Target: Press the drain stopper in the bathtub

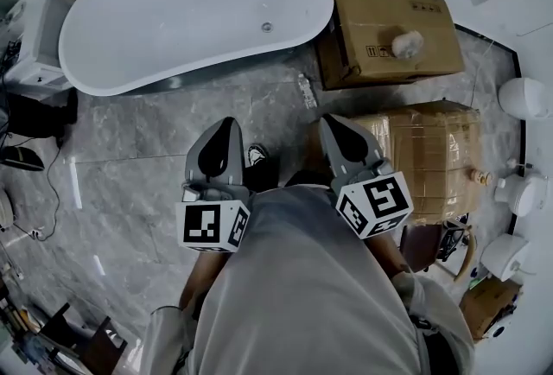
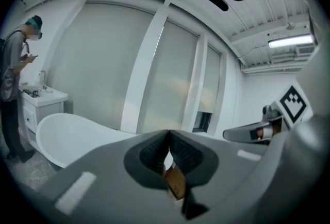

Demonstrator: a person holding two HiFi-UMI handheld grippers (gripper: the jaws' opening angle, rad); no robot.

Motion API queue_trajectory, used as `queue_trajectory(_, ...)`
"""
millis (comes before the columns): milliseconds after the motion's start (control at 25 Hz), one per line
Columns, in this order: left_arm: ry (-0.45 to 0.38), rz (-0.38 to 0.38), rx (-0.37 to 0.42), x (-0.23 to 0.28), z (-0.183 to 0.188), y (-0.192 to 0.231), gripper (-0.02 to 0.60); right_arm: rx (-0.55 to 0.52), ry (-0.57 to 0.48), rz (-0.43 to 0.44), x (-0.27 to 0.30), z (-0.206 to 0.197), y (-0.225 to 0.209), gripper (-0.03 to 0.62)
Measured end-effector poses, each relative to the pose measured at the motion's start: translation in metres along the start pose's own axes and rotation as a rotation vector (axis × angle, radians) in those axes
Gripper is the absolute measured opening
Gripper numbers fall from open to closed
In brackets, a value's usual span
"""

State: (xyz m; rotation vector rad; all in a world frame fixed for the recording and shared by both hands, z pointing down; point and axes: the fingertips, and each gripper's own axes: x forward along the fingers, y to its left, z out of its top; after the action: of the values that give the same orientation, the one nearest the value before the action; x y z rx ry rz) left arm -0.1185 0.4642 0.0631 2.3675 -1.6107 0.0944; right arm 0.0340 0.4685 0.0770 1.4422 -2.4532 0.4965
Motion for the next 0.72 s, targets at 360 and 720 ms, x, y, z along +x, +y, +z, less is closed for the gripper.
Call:
queue_trajectory(360, 0.003, -0.021, 0.000, 0.035, 0.015, 0.030, 0.000, 0.017, -0.004, -0.025, 0.043, 0.020, -0.011, -0.002)
queue_trajectory(720, 0.015, -0.024, 0.012, 0.092, 0.027, 0.047, 0.000, 0.045, -0.006, -0.024, 0.095, 0.038, -0.048, -0.002)
